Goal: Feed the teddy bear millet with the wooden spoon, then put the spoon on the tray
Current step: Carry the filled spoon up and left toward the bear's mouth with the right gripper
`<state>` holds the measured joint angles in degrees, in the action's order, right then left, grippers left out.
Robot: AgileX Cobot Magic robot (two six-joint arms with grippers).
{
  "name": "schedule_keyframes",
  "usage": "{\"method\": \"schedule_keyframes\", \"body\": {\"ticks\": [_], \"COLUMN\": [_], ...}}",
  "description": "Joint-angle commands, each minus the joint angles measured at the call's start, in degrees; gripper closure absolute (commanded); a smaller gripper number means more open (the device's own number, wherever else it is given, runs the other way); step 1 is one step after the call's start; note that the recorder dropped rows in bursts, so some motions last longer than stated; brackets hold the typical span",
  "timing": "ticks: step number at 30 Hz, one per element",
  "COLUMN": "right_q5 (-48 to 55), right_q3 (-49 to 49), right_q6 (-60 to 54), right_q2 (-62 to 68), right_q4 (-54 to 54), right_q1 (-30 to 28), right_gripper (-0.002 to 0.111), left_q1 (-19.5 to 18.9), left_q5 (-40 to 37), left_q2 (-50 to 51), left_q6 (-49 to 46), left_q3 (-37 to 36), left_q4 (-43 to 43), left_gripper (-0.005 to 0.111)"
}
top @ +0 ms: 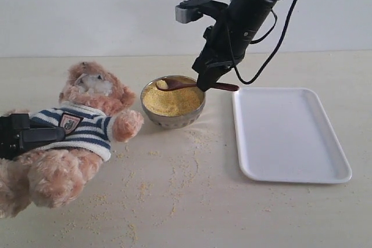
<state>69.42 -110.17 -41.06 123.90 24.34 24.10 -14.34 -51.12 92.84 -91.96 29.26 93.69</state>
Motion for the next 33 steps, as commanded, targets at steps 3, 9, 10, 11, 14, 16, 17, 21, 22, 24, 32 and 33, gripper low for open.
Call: {"method": "schedule_keyframes", "body": {"ticks": [3, 9, 10, 11, 14, 16, 17, 21, 22, 24, 32, 33], "right_q5": [0.54, 0.54, 0.54, 0.54, 0.54, 0.54, 0.54, 0.54, 0.54, 0.54, 0.54, 0.54], "right_q3": [-0.4, -0.4, -0.4, -0.4, -0.4, -0.4, -0.4, -0.4, -0.4, -0.4, -0.4, -0.4], "right_q6": [-1.44, -2.88, -2.97, -2.97, -2.97, -2.97, -2.48, -2.35, -2.35, -2.35, -2.35, -2.35], "right_q2": [-1.4, -1.85, -2.0, -2.12, -3.51, -4.62, -5.26, -7.45, -8.0, -8.87, -10.63, -10.63], "right_q4": [2.3, 2.96, 2.96, 2.96, 3.23, 4.2, 4.2, 4.8, 4.91, 5.81, 8.16, 8.16], "right_q1": [-0.25, -0.25, -0.25, -0.25, -0.25, -0.25, -0.25, -0.25, -0.15, -0.15, 2.28, 3.17], "right_gripper": [0.109, 0.109, 0.109, 0.109, 0.109, 0.109, 0.109, 0.109, 0.109, 0.109, 0.109, 0.109], "left_q1": [0.24, 0.24, 0.24, 0.24, 0.24, 0.24, 0.24, 0.24, 0.24, 0.24, 0.24, 0.24], "left_q5": [-1.42, -2.74, -2.83, -2.83, -2.83, -2.83, -2.96, -5.53, -6.61, -8.22, -9.08, -9.08], "left_q2": [-0.5, -0.5, -0.5, -0.5, -0.5, -0.5, -0.5, -0.5, -0.5, -0.5, -0.5, -0.5], "left_q6": [2.46, 3.16, 3.82, 4.43, 5.0, 5.0, 5.0, 6.56, 6.82, 7.14, 8.17, 8.6], "left_q3": [-0.02, -0.02, -0.02, -0.02, -0.02, -0.02, -0.02, -0.02, -0.02, -0.02, -0.02, -0.02], "left_q4": [-1.04, -1.92, -1.92, -1.92, -2.21, -2.33, -2.62, -3.53, -3.53, -3.53, -3.53, -3.53], "left_gripper": [0.102, 0.102, 0.102, 0.102, 0.102, 0.102, 0.102, 0.102, 0.102, 0.102, 0.102, 0.102]}}
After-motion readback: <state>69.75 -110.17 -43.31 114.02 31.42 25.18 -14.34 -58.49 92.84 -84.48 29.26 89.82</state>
